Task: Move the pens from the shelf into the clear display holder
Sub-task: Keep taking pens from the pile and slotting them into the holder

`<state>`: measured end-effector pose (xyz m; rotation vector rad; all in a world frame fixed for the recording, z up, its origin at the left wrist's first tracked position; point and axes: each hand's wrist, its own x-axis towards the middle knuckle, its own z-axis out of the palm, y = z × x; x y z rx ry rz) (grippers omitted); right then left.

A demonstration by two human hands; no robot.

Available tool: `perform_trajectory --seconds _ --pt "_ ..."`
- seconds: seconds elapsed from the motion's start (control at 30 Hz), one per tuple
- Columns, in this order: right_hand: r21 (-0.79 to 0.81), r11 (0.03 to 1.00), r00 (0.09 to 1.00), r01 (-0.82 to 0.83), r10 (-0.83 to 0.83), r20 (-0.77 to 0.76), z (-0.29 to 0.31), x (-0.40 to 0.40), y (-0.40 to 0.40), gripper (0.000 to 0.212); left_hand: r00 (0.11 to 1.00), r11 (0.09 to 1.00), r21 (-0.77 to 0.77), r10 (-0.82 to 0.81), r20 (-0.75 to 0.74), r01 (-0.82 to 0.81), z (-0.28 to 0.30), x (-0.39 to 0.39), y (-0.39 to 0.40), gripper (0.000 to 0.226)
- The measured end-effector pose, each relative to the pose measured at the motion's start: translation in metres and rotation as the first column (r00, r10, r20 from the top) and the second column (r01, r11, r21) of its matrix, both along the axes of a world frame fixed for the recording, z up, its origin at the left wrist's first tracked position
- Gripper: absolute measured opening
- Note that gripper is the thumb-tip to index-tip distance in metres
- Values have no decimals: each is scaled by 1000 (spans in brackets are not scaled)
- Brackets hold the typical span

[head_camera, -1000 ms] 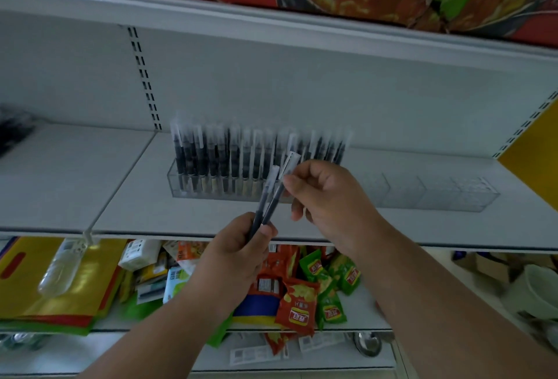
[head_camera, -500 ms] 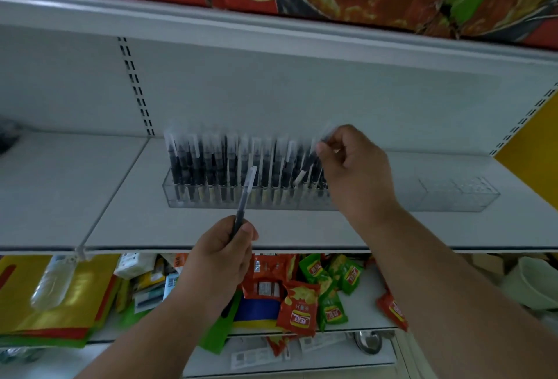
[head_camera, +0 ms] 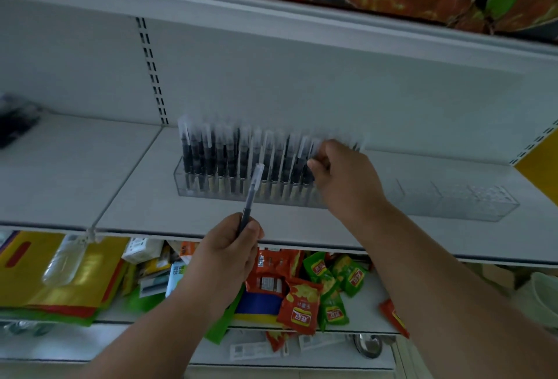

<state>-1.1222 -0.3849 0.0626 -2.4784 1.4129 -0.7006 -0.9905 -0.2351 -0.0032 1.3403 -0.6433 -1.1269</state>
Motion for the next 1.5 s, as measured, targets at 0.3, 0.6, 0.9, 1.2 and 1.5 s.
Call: perform_trajectory --seconds 0.3,0.6,0.9,1.2,1.5 --pt "212 974 948 -73 2 318 -9 -12 32 22 957 998 -14 -59 283 66 -3 -8 -13 31" --pt "434 870 743 -235 -127 657 10 -31 36 14 615 970 -63 -98 783 235 13 -28 -32 14" --pt "-90 996 845 14 37 534 24 -36 5 14 -58 982 -100 111 992 162 -9 2 -59 50" --pt "-82 996 989 -35 46 140 -5 -16 -7 18 -76 976 -127 142 987 176 -18 6 -65 47" --pt "-9 995 985 99 -97 145 -24 -9 2 17 -67 972 -154 168 984 178 -21 8 -67 50"
